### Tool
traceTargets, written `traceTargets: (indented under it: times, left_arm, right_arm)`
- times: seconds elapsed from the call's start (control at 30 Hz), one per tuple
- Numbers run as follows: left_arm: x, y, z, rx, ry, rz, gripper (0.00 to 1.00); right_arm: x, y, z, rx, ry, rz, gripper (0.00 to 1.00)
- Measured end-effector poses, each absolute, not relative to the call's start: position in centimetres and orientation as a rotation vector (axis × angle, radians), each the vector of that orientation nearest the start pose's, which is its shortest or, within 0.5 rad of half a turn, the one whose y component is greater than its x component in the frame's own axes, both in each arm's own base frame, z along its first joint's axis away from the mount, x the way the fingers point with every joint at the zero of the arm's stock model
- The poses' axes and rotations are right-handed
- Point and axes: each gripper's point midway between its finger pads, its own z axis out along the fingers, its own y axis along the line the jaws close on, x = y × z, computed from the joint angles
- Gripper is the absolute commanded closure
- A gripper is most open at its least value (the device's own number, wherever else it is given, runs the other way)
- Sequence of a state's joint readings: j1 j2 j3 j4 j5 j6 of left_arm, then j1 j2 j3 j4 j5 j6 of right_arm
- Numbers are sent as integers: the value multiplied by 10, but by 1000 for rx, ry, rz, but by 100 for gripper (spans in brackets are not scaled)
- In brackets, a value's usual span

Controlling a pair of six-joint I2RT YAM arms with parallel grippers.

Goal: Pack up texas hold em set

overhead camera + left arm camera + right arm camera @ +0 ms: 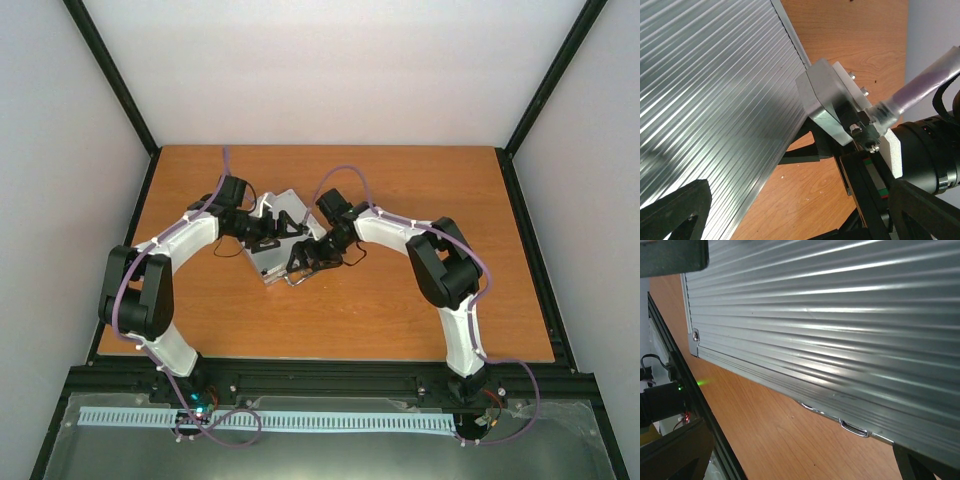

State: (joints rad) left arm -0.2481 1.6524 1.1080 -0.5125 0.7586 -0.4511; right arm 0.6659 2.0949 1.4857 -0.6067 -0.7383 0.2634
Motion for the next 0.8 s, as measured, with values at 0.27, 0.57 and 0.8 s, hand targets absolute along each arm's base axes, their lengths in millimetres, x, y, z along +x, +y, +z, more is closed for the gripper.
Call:
traceTargets:
  times: [0.27, 0.57, 0.8]
  left_arm:
    - [340, -208, 128, 3, 2673, -1231, 0]
    - [340, -207, 127, 1, 2674, -1226, 0]
    - [337, -206, 123, -5, 2685, -1226, 0]
  right_arm:
    - [291, 378, 60, -777, 2812, 1147, 0]
    - [292, 391, 50, -835, 2777, 930, 0]
    - [295, 391, 42, -844, 2754, 813, 0]
